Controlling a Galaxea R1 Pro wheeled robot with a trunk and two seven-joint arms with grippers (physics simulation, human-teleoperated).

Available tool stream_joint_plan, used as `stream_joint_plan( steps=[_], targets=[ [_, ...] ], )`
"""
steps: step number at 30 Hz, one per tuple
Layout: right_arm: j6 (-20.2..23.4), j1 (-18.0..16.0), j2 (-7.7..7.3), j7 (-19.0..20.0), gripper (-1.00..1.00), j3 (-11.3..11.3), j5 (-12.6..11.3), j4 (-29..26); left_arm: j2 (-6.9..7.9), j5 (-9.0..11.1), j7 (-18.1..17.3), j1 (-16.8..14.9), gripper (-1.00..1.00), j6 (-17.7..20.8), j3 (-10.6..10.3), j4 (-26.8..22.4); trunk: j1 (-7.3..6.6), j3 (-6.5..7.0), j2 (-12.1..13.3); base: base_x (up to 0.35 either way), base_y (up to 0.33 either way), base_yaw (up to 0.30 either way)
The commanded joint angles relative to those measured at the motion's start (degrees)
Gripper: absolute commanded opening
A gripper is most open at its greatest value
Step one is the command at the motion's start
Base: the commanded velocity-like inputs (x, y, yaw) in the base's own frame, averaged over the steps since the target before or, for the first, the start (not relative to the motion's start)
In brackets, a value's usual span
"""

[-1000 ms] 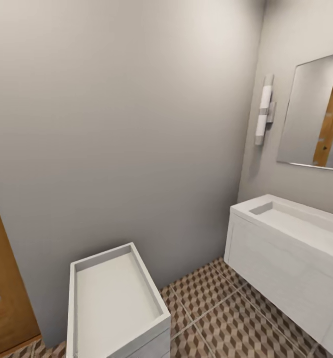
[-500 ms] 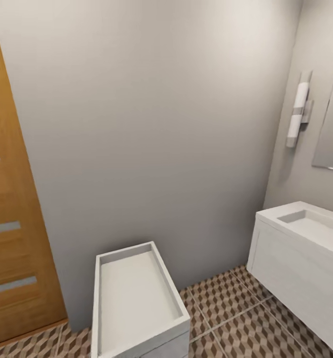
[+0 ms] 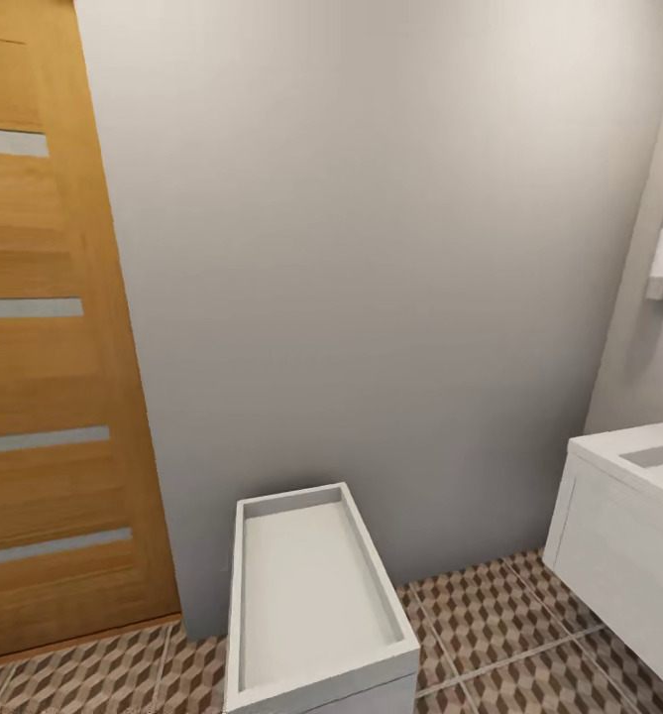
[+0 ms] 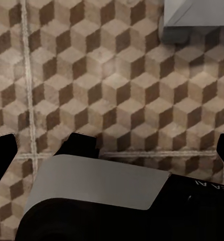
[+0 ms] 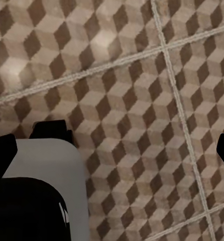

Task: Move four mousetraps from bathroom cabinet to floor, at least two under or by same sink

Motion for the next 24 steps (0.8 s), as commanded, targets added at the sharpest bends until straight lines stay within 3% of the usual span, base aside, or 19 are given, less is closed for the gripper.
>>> stream_joint_plan(
  steps=[1, 24],
  targets=[
    [-0.37, -0.07, 0.00, -0.04, 1.00, 0.29, -0.39, 0.18, -0.02, 0.41, 0.20, -0.04, 1.00, -0.14, -0.48, 0.02, 0.00, -0.03, -0.03, 0.000, 0.000, 0.287],
    [-0.35, -0.07, 0.00, -0.04, 1.00, 0.29, -0.39, 0.18, 0.07, 0.43, 0.20, -0.03, 1.00, -0.28, -0.49, 0.02, 0.00, 0.67, -0.03, 0.000, 0.000, 0.287]
  ],
)
